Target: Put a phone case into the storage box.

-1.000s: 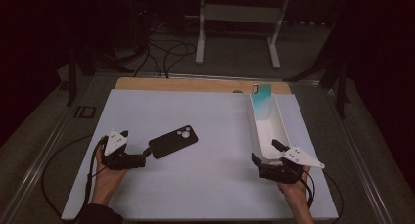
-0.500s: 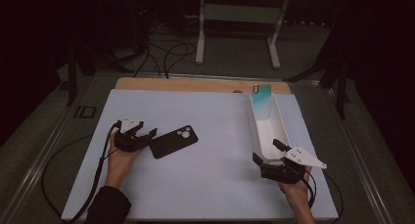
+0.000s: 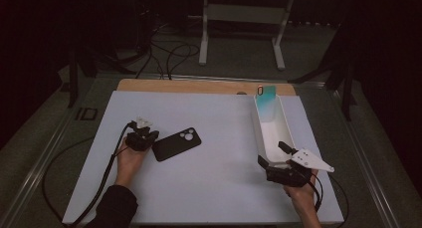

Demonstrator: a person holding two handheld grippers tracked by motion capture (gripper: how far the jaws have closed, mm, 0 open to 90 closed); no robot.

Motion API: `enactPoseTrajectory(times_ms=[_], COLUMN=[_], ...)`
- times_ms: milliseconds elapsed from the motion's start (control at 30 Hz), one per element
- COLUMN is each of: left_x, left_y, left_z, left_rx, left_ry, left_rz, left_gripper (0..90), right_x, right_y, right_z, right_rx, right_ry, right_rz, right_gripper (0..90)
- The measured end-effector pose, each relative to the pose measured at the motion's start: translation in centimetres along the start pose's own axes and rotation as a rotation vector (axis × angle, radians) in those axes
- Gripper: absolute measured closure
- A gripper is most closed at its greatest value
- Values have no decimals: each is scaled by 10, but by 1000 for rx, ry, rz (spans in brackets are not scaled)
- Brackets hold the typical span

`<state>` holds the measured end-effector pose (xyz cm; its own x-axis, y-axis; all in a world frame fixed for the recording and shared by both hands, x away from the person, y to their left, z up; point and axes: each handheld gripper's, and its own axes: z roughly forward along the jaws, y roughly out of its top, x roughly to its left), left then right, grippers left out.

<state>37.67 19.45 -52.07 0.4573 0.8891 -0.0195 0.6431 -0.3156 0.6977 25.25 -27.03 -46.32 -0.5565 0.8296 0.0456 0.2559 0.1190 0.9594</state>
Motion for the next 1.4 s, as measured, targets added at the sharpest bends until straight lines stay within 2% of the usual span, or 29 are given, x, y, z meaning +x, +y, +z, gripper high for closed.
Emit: enactPoseTrajectory(times_ms=[133, 367, 600, 733, 867, 1000, 1167, 1267, 1400], left_x=[-4, -19, -39, -38, -38, -35, -35, -33, -30], left_y=[-2, -6, -12, -13, -13, -14, -18, -23, -33], left_z=[3, -1, -7, -7, -8, -19, -49, -71, -95], left_rx=[24, 30, 27, 24, 19, -46, -183, -279, -337], left_ry=[-25, -56, -86, -99, -84, -78, -79, -67, -34], left_rz=[2, 45, 99, 87, 90, 59, 57, 41, 21], left_gripper=[900, 900, 900, 900, 893, 859, 776, 689, 498], right_x=[0, 0, -1, -1, -1, -3, -2, -1, -1], right_y=[0, 0, 0, 0, 0, -1, -2, -2, -3], right_z=[0, -1, -1, -1, -1, 0, -1, -1, -2], right_rx=[-2, -9, -6, -11, -12, -12, -25, -26, -28], right_ry=[2, 12, 15, 14, 14, 14, 18, 22, 23], right_rz=[3, 11, 10, 8, 2, -1, -18, -24, -19], right_gripper=[94, 95, 95, 95, 94, 94, 94, 94, 94])
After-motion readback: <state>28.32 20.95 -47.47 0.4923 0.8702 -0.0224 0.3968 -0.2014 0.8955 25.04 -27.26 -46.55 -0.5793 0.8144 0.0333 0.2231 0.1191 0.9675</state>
